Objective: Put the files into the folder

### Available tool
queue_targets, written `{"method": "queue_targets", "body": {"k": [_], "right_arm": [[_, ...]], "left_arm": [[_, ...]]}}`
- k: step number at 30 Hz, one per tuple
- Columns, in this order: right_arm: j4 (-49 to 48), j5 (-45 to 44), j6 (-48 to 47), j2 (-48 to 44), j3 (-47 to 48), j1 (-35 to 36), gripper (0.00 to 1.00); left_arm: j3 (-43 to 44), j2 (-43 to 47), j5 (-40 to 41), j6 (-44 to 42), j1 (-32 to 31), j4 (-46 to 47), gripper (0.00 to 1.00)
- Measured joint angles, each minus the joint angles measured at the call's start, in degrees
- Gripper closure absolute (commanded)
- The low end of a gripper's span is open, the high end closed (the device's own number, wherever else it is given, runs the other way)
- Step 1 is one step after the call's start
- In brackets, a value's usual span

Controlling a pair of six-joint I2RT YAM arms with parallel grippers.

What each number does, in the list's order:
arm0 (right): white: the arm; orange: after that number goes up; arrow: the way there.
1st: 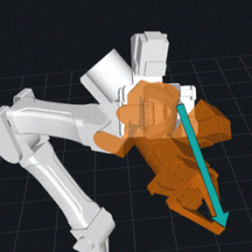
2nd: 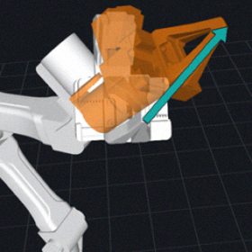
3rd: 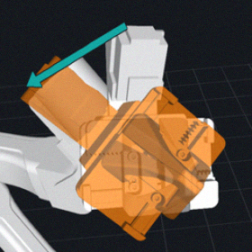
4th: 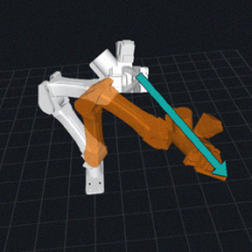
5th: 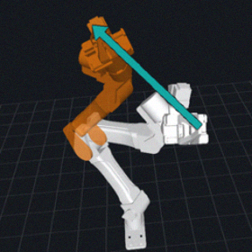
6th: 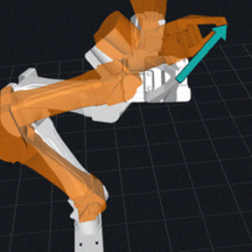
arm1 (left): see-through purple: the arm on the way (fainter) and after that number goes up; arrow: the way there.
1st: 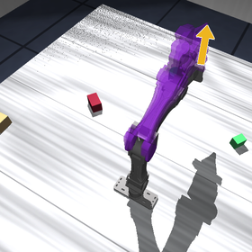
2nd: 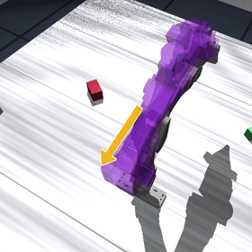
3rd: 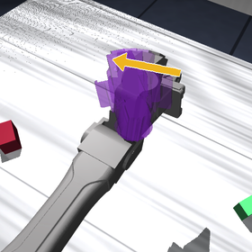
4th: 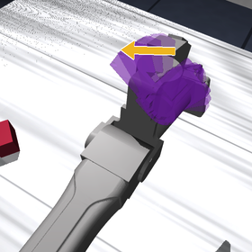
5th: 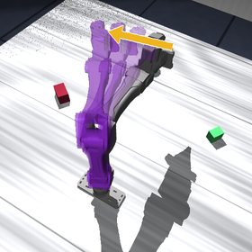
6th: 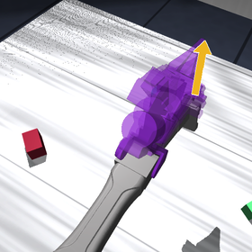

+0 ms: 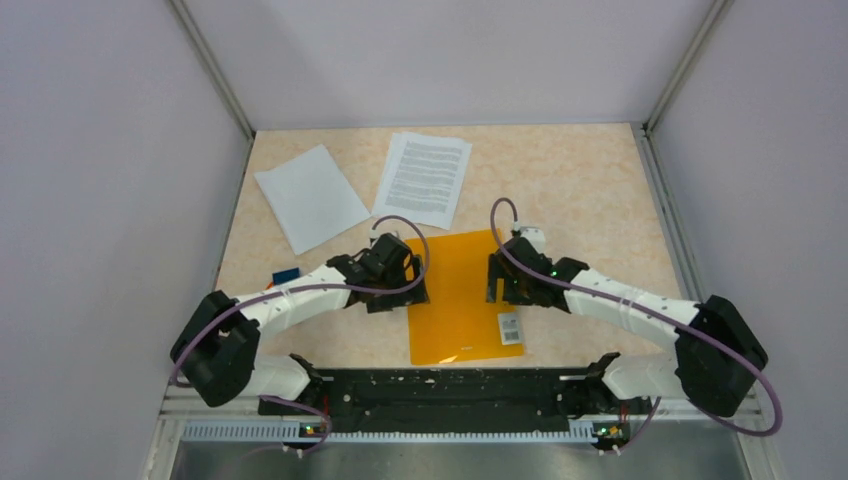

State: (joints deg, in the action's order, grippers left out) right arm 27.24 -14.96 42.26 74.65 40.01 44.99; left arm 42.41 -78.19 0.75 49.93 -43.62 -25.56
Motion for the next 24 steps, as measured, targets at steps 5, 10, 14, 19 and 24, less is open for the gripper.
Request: {"method": "queue_targets", "body": {"k": [5, 10, 14, 19, 24], "right_arm": [[2.7, -1.4, -0.1, -4.9, 2.6, -1.6, 0.40], [2.8, -1.4, -0.3, -2.8, 3.7, -1.6, 0.55], [2.4, -1.3, -0.6, 0.2, 3.7, -1.6, 0.73], [2.0, -1.3, -0.7, 2.7, 3.7, -1.6, 0.86], [1.0, -1.7, -0.7, 3.5, 3.7, -1.6, 0.91]], "left_arm": [[1.9, 2.2, 0.4, -2.2, 4.5, -2.0, 0.02], [3.0, 2.2, 0.0, -4.5, 8.0, -2.7, 0.03], [3.7, 1.7, -1.4, -5.2, 9.4, -2.7, 0.03], [3.8, 0.3, -2.8, -5.5, 9.6, -2.6, 0.03], [3.8, -1.1, -3.4, -5.5, 9.6, -2.5, 0.03]]}}
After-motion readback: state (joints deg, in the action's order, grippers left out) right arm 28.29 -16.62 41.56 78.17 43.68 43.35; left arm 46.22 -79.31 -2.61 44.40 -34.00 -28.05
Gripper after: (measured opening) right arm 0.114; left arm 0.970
